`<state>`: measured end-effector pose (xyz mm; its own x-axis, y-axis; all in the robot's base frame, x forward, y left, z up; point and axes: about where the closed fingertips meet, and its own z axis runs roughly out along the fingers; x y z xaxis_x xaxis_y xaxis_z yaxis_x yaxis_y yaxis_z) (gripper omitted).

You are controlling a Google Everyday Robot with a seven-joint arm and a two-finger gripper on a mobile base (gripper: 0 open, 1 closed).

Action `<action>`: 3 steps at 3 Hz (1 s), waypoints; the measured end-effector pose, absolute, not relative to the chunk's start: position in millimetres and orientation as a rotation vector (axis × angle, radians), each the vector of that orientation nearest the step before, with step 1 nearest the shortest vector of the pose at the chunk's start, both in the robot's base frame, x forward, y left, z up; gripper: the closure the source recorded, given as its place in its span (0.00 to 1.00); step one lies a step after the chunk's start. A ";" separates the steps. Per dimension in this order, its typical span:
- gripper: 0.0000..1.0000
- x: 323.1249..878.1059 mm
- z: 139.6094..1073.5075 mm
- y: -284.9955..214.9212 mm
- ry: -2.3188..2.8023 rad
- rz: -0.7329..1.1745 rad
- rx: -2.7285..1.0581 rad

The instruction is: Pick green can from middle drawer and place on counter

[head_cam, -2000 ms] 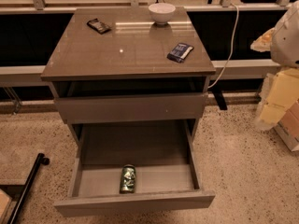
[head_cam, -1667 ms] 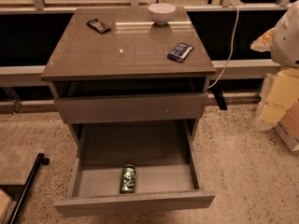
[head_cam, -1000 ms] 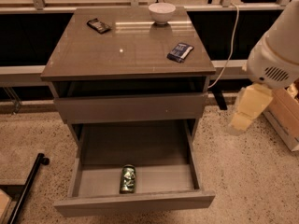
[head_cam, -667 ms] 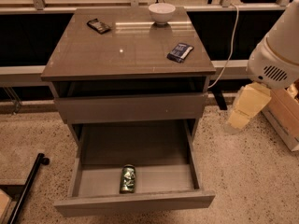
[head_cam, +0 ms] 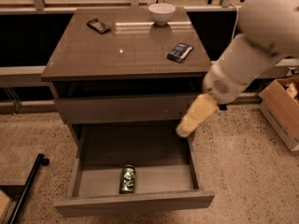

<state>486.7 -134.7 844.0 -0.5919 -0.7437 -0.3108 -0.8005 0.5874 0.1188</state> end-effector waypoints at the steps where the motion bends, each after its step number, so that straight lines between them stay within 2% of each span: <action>1: 0.00 501.7 797.5 -83.7 2.651 0.623 -1.166; 3: 0.00 503.6 780.4 -75.6 2.693 0.660 -1.144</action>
Offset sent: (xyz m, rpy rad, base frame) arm 0.0126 0.0436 -0.0398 0.1171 0.1121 -0.0513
